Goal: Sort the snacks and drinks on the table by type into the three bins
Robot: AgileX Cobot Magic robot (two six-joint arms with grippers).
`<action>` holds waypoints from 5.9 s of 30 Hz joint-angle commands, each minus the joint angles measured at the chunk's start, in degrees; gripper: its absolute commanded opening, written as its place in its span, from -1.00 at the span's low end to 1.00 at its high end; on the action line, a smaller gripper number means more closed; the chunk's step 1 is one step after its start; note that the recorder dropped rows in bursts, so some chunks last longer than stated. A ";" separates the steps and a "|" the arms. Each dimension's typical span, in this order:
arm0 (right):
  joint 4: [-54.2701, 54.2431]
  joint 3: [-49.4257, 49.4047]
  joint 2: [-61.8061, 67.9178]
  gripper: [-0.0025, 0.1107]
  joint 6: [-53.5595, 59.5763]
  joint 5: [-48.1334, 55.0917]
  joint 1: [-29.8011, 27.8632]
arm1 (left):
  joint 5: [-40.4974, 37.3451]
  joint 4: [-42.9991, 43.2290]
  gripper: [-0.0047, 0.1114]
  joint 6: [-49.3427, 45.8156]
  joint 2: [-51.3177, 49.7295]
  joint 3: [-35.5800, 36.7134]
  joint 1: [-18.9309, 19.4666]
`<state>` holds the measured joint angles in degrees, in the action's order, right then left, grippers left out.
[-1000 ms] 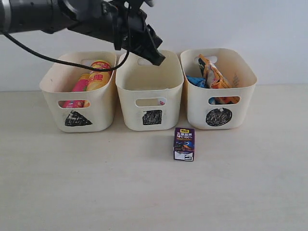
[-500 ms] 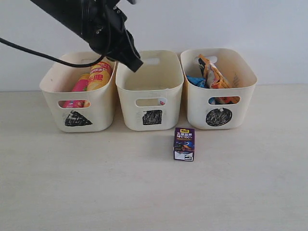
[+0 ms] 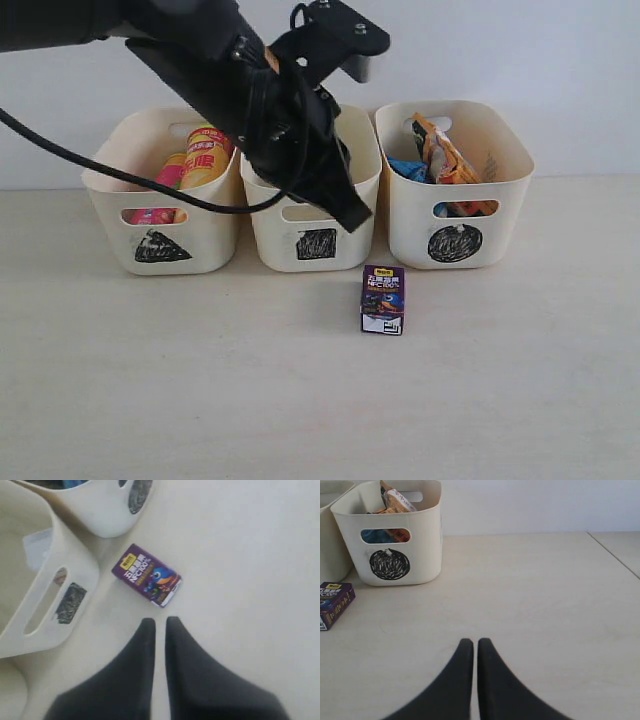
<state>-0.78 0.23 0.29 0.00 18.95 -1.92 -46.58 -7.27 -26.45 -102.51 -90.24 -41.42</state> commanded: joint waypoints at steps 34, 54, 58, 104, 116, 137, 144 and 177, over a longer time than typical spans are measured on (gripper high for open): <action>0.09 -0.23 -0.29 -0.96 0.00 -0.31 -0.25 | 17.18 21.92 0.59 46.51 -22.99 -5.10 -5.29; 0.09 -0.23 -0.29 -0.96 0.00 -0.48 -0.25 | 14.66 24.43 0.59 49.63 -32.71 -12.50 -3.68; 0.09 -0.23 -0.29 -0.96 0.00 -0.48 -0.25 | 15.26 25.09 0.59 49.63 -33.95 -12.50 -3.65; 0.09 -0.23 -0.29 -0.96 0.00 -0.48 -0.25 | 4.16 24.66 -0.85 25.26 -8.56 -12.30 -1.78; 0.09 -0.23 -0.29 -0.96 0.00 -0.48 -0.25 | 21.93 24.60 -0.85 32.17 -11.57 -12.97 8.66; 0.09 -0.23 -0.29 -0.96 0.00 -0.31 -0.25 | 22.04 23.96 0.45 32.17 -22.56 -19.64 11.05; 0.09 -0.23 -0.29 -0.96 0.00 -0.31 -0.25 | 5.46 28.11 -0.14 31.55 -16.55 -19.64 11.05; 0.09 -0.23 -0.29 -0.96 0.00 -0.31 -0.25 | 10.56 1.08 -0.85 20.80 48.01 38.87 11.05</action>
<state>-0.78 0.23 0.29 0.00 18.95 -1.92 -34.33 -4.33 -5.71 -57.03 -51.66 -30.51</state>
